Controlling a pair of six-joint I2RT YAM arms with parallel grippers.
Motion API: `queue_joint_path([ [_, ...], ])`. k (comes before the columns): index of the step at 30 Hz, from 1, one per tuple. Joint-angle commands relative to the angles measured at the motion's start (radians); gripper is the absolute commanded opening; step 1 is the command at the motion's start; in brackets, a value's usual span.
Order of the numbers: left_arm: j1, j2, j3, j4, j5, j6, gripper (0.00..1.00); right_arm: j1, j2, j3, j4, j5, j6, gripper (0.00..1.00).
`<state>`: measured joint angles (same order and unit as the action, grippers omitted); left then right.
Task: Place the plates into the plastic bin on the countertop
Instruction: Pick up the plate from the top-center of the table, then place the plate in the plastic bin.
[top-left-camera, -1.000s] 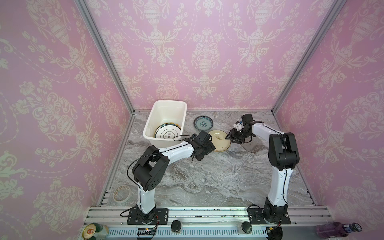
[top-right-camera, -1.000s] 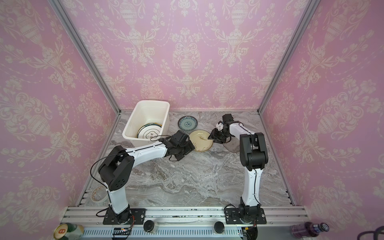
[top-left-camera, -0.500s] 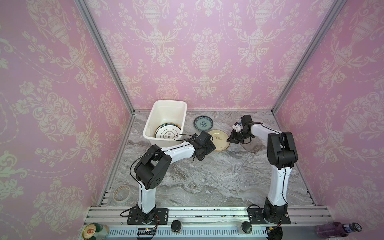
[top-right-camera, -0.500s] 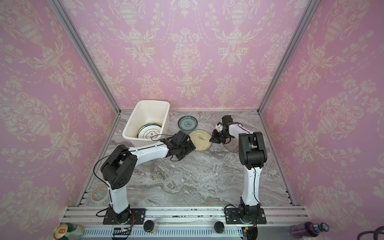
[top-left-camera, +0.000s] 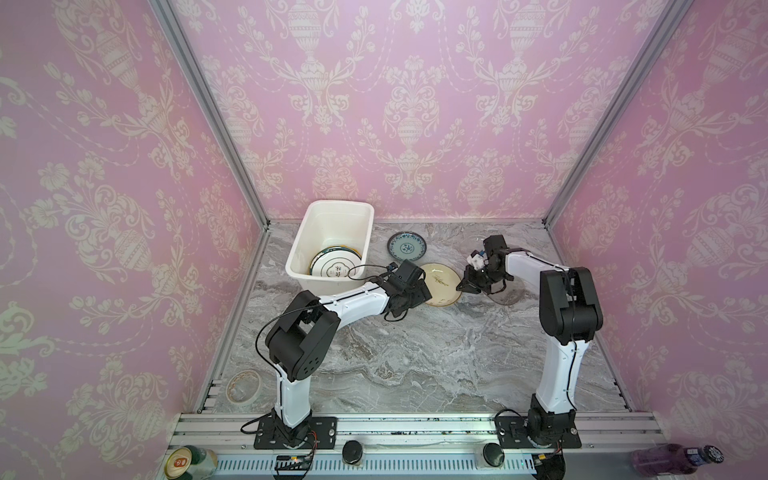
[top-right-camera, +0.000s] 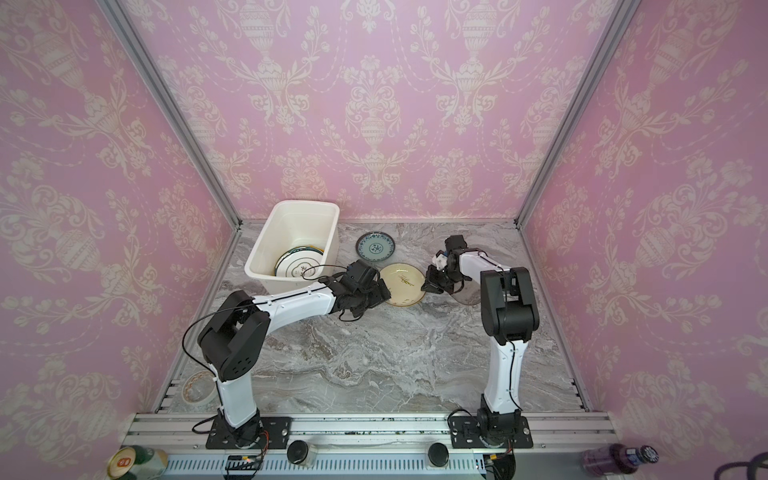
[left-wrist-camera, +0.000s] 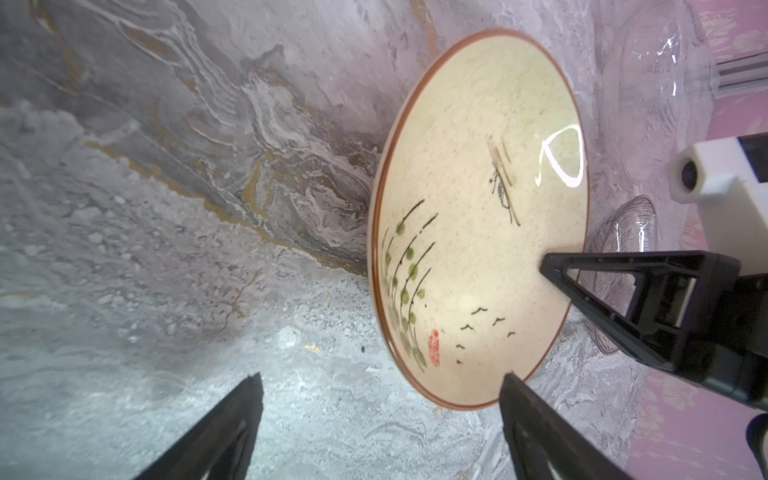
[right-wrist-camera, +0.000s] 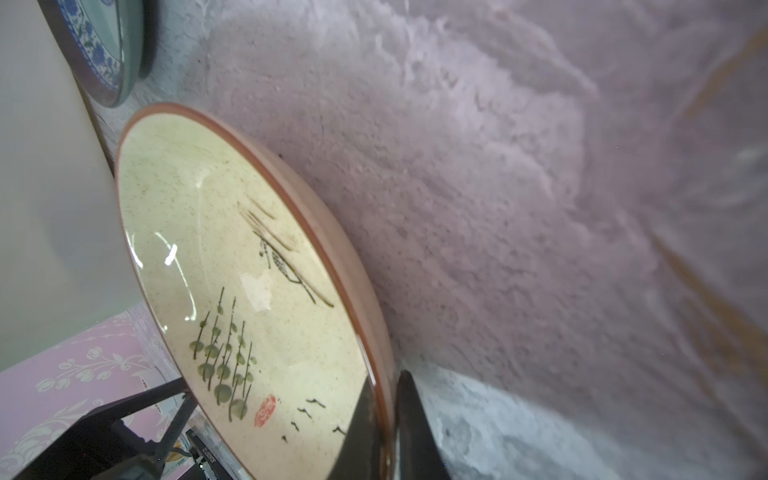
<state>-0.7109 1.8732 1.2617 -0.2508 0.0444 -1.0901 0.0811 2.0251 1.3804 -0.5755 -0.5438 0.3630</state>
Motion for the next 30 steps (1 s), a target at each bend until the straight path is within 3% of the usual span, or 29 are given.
queue_joint_path([
  [1,-0.015,-0.077,0.033,-0.016,-0.035,0.1,0.92,0.006,-0.121,-0.028,-0.029,-0.053,0.003,0.0],
  [9,-0.041,-0.202,0.036,-0.016,-0.018,0.275,0.92,0.018,-0.347,-0.137,-0.098,-0.04,0.029,0.0],
  [20,-0.048,-0.39,0.064,-0.098,0.154,0.518,0.91,0.034,-0.663,-0.198,-0.208,-0.045,0.06,0.0],
  [26,-0.047,-0.384,0.299,-0.434,0.197,0.757,0.91,0.054,-0.79,-0.195,-0.262,-0.082,0.032,0.0],
  [30,-0.04,-0.346,0.476,-0.666,0.133,0.901,0.91,0.096,-0.833,-0.163,-0.333,-0.071,-0.048,0.0],
])
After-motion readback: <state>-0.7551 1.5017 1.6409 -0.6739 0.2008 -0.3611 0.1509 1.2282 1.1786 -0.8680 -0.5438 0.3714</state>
